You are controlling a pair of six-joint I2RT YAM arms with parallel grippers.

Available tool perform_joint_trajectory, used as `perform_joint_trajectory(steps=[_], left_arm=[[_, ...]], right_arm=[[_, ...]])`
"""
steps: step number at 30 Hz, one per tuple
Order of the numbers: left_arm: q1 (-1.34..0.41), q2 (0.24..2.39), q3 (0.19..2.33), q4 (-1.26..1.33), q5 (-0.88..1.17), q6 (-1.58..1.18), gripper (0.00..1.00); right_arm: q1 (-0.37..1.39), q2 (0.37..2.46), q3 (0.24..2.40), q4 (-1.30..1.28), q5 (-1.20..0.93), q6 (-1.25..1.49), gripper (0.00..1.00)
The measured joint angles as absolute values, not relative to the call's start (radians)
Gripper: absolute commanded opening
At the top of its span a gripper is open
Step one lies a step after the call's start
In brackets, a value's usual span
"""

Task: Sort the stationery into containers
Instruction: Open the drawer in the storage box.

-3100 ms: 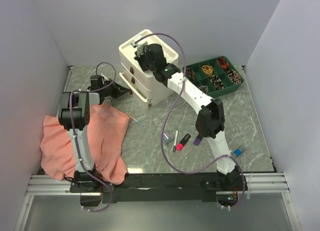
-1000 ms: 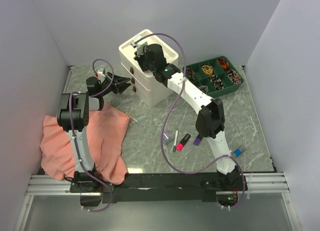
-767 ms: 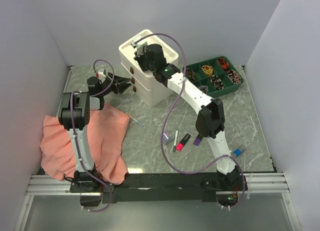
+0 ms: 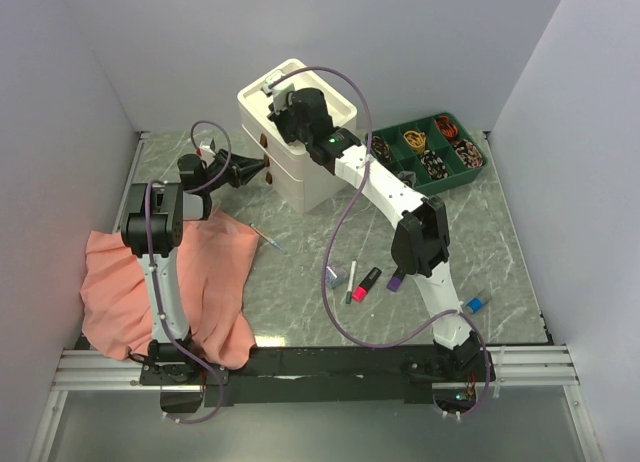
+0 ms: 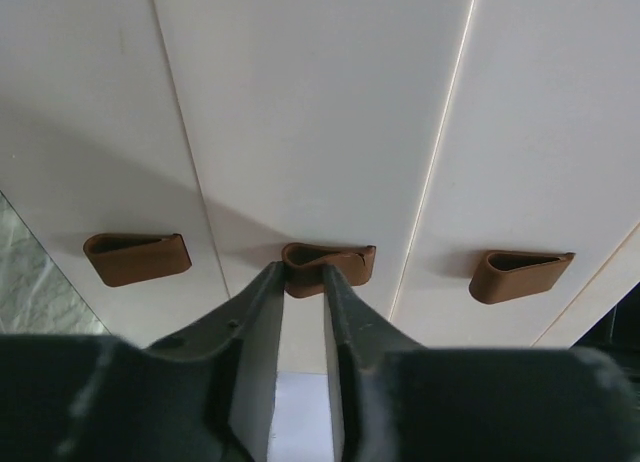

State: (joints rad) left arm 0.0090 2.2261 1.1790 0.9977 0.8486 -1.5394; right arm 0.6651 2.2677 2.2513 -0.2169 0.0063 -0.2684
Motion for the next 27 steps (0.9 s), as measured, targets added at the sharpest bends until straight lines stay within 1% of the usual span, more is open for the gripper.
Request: perform_joint_trajectory(steps=[4,5,7,8,12,20,27], left_arm=[[0.009,2.226,1.175,0.998,0.848,-1.539,0.15],[0.009,2.226,1.171,0.998,0.847,-1.539,0.10],[0.011,2.222,1.156,0.997,0.847,-1.538,0.02],[0.014,2.217,1.148,0.996,0.847,-1.534,0.01],[0.031,2.167,1.106,0.958,0.848,-1.520,0.01],[0.118,1.990,1.014,0.895,0.883,-1.452,0.01],[0.184,1.893,0.931,0.808,0.915,-1.392,0.01]], right_arm=[[0.665,2.268,2.251,-0.216,0.006,-0.271,0.00],[0.665,2.268,2.251,-0.216,0.006,-0.272,0.00],[0.665,2.268,2.251,-0.216,0.007,-0.275,0.00],[0.665,2.268,2.251,-0.215,0.007,-0.278,0.00],[0.665,2.268,2.250,-0.213,0.009,-0.279,0.00],[0.665,2.269,2.249,-0.210,0.009,-0.280,0.00],[0.665,2.277,2.250,-0.188,0.012,-0.287,0.00]])
